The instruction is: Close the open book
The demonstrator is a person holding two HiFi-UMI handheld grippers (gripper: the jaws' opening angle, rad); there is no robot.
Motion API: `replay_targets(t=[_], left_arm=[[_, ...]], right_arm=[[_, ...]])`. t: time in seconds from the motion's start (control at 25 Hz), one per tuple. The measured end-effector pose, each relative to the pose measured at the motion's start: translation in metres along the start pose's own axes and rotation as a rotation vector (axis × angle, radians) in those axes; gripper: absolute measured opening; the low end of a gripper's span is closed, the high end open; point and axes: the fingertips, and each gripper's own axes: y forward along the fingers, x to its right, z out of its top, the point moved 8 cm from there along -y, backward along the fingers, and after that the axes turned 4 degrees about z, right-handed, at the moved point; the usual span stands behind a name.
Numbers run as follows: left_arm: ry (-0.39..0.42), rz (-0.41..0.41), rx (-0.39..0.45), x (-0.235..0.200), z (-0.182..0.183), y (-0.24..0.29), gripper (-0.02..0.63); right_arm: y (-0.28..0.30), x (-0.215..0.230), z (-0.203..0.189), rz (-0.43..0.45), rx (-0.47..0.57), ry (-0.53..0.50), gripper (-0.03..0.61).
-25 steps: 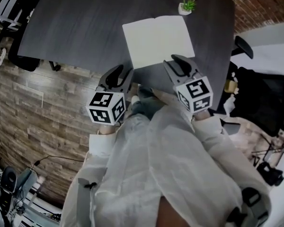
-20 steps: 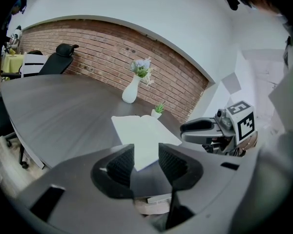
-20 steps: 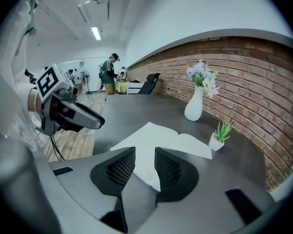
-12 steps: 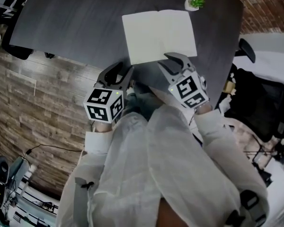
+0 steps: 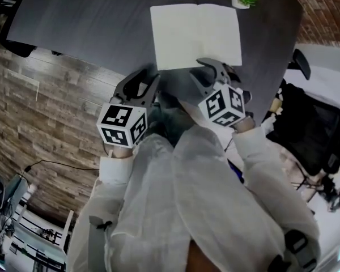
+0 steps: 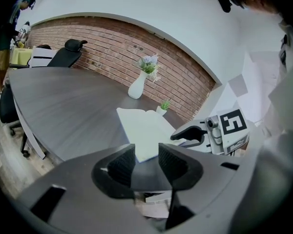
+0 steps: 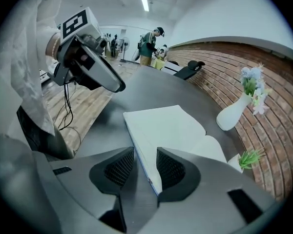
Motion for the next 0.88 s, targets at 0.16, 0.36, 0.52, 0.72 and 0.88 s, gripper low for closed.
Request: replay_targets(t=[0.16, 0.36, 0.52, 0.72, 0.88], left_arm=[[-0.014, 0.003, -0.008, 0.000, -0.005, 0.002, 0.137], [-0.023, 0.008, -0.014, -0.002, -0.010, 0.004, 0.137], [-0.026, 0.008, -0.015, -0.005, -0.010, 0.004, 0.137], [-0.015, -0.006, -0.036, -0.007, -0.013, 0.007, 0.137], [0.003, -0.013, -0.051, -0.006, -0.017, 0.008, 0.137]], right_arm=[[0.009, 0.001, 0.001, -0.003, -0.018, -0.043, 0.133], [0.017, 0.000, -0.001, -0.015, -0.059, -0.169, 0.143], [0.020, 0.001, -0.002, -0.043, -0.091, -0.250, 0.143], [0.020, -0.002, -0.002, -0.072, -0.082, -0.314, 0.143], [0.020, -0.007, -0.005, -0.140, -0.062, -0.306, 0.143]])
